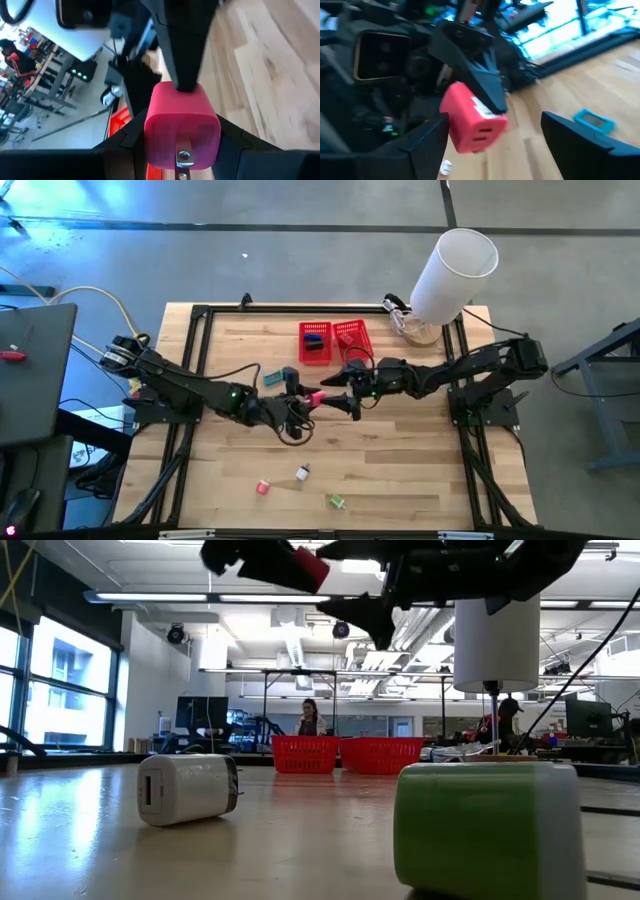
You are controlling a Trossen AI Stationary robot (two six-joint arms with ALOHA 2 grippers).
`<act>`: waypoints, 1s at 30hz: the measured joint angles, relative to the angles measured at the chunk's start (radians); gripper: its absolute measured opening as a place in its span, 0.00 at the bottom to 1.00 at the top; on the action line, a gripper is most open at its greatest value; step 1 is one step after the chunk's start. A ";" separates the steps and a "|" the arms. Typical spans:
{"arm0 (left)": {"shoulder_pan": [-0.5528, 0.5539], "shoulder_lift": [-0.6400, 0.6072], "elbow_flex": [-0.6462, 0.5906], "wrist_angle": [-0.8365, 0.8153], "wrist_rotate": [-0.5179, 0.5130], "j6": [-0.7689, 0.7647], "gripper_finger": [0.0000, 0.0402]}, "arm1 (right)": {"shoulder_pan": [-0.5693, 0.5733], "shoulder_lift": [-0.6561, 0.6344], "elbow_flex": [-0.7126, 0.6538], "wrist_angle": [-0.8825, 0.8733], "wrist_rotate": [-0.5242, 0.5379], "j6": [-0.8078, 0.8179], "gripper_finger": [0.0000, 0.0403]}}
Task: Pick & Place Office items
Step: Put the pink charger adapter into the right red bin
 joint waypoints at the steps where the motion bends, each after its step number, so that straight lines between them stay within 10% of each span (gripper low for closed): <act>1: 0.004 0.000 0.000 0.015 0.012 0.009 0.35 | -0.002 0.001 0.000 0.010 -0.021 0.000 0.75; 13: 0.055 0.041 0.000 0.163 0.123 0.138 0.35 | -0.002 0.001 0.000 0.067 -0.126 -0.006 0.74; 23: 0.063 0.051 0.000 0.166 0.136 0.166 0.35 | -0.002 0.002 0.000 0.057 -0.168 -0.052 0.41; 30: 0.055 0.052 0.000 0.162 0.147 0.186 0.40 | -0.002 0.002 0.000 0.044 -0.156 -0.098 0.39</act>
